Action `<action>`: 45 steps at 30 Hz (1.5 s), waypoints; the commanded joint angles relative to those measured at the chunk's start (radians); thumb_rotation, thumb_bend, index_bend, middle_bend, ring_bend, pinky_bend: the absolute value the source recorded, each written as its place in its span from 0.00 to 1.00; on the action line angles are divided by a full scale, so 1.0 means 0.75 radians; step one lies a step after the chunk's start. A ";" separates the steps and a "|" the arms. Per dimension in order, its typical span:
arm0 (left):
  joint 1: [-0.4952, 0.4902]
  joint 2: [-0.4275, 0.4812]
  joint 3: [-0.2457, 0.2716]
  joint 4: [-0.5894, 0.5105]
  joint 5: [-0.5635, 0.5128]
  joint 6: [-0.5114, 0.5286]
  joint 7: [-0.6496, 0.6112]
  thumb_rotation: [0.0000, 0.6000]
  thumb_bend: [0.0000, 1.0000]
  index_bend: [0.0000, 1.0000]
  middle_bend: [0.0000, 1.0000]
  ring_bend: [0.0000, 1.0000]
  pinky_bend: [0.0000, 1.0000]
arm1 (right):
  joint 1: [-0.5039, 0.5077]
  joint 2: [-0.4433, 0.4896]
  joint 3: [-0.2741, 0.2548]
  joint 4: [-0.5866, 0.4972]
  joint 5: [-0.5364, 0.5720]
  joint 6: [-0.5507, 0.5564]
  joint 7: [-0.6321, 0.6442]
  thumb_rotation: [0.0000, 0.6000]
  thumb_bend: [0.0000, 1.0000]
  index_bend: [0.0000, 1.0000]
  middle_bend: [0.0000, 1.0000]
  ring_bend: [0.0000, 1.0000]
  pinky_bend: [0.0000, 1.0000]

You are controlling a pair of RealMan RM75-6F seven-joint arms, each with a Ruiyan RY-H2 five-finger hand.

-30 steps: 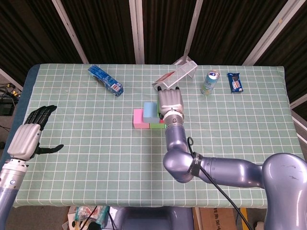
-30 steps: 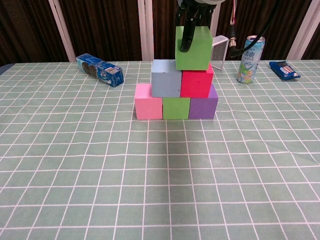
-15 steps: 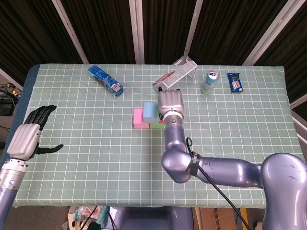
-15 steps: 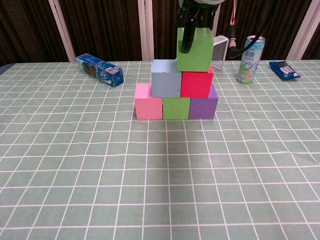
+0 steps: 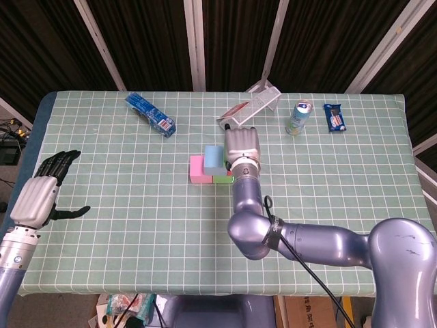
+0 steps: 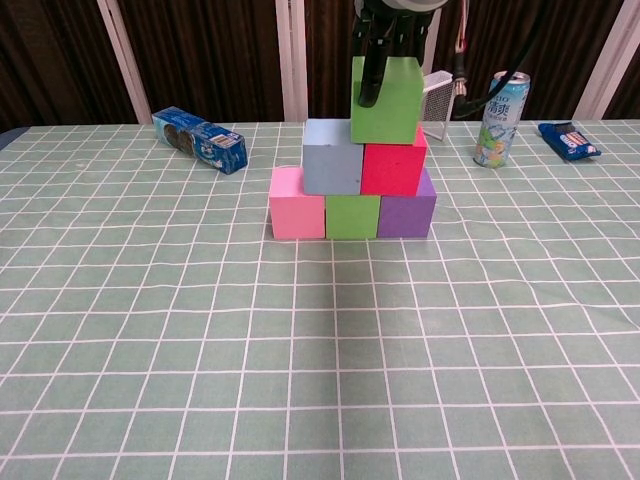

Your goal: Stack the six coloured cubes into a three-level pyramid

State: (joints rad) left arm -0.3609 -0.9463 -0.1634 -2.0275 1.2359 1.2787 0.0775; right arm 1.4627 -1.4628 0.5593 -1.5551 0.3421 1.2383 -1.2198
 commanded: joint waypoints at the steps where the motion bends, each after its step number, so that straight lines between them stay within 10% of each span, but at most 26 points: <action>1: 0.000 0.000 -0.001 0.001 -0.001 0.000 0.000 1.00 0.10 0.00 0.04 0.01 0.05 | 0.002 -0.004 0.003 0.006 0.000 0.001 -0.003 1.00 0.36 0.14 0.48 0.35 0.22; 45: 0.008 0.000 -0.005 0.005 0.002 -0.005 -0.001 1.00 0.10 0.00 0.04 0.01 0.05 | -0.014 -0.030 0.030 0.023 -0.017 0.016 -0.061 1.00 0.36 0.14 0.48 0.35 0.24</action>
State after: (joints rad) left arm -0.3553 -0.9466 -0.1672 -2.0240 1.2376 1.2746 0.0768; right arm 1.4519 -1.4850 0.5818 -1.5376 0.3290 1.2500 -1.2656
